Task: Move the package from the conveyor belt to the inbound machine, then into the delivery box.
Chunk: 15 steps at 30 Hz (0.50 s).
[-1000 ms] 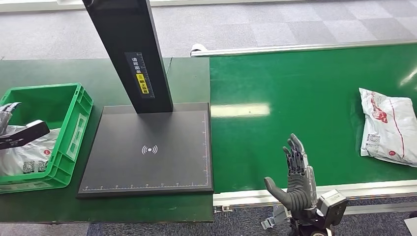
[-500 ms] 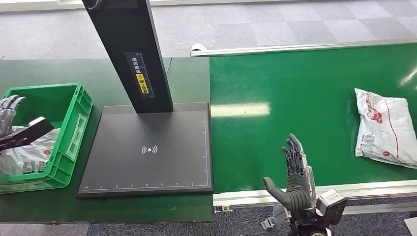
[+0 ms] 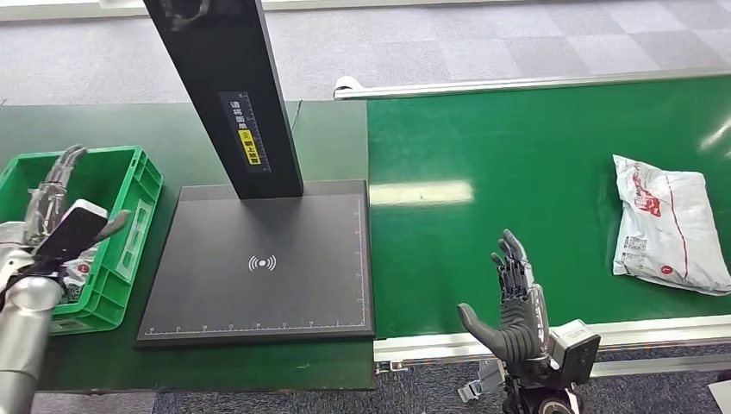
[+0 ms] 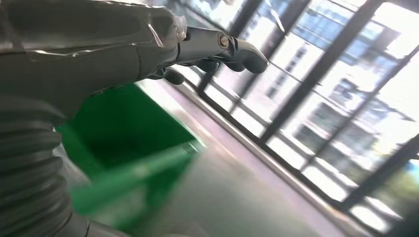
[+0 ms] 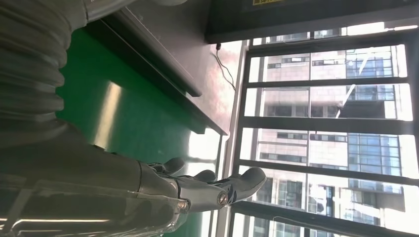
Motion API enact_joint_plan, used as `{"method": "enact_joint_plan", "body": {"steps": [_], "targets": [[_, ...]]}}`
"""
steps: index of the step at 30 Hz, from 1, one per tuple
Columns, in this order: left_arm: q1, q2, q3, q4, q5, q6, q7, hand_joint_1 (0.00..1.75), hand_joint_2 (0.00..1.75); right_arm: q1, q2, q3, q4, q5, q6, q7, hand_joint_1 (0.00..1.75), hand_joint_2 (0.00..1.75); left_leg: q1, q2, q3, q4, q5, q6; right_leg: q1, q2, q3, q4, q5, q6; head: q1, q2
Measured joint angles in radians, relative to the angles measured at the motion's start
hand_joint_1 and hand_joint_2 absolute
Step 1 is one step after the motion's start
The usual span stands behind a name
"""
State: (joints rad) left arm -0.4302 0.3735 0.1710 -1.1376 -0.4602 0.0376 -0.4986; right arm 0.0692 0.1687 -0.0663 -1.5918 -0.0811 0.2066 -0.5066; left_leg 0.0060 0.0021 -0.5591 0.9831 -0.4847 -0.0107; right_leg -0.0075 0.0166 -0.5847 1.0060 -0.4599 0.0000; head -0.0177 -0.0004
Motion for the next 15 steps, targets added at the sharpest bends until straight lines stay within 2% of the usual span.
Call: {"method": "enact_joint_plan", "body": {"steps": [4, 7, 11, 15], "targets": [[0.121, -0.124, -0.033, -0.203, 0.185, -0.092, -0.04, 0.0, 1.75, -0.001, 0.0, 0.008, 0.017, 0.008, -0.008, 0.006, 0.0, 1.75, 0.0, 0.0, 0.0, 0.0, -0.001, 0.001, 0.0, 0.0, 0.0, -0.001, 0.0, 0.0, 0.0, 0.0], [0.189, -0.191, -0.077, -0.32, 0.268, -0.141, -0.047, 0.0, 1.75, -0.002, -0.002, 0.012, 0.036, 0.009, -0.012, 0.008, 0.0, 1.75, 0.0, 0.0, 0.0, 0.0, -0.002, 0.001, 0.0, 0.0, 0.0, -0.001, 0.0, 0.001, 0.0, 0.0], [0.247, -0.248, -0.126, -0.408, 0.315, -0.186, -0.047, 0.0, 1.75, -0.001, -0.005, 0.014, 0.057, 0.01, -0.016, 0.01, 0.0, 1.75, 0.0, 0.0, 0.0, 0.0, -0.002, 0.001, 0.0, 0.0, 0.0, -0.001, 0.0, 0.001, 0.0, 0.0], [0.295, -0.286, -0.157, -0.442, 0.332, -0.211, -0.047, 0.0, 1.75, 0.002, -0.007, 0.02, 0.07, 0.035, -0.033, 0.012, 0.0, 1.75, 0.0, 0.0, 0.0, 0.0, -0.002, 0.001, 0.0, 0.0, 0.0, -0.001, 0.0, 0.001, 0.0, 0.0]]}}
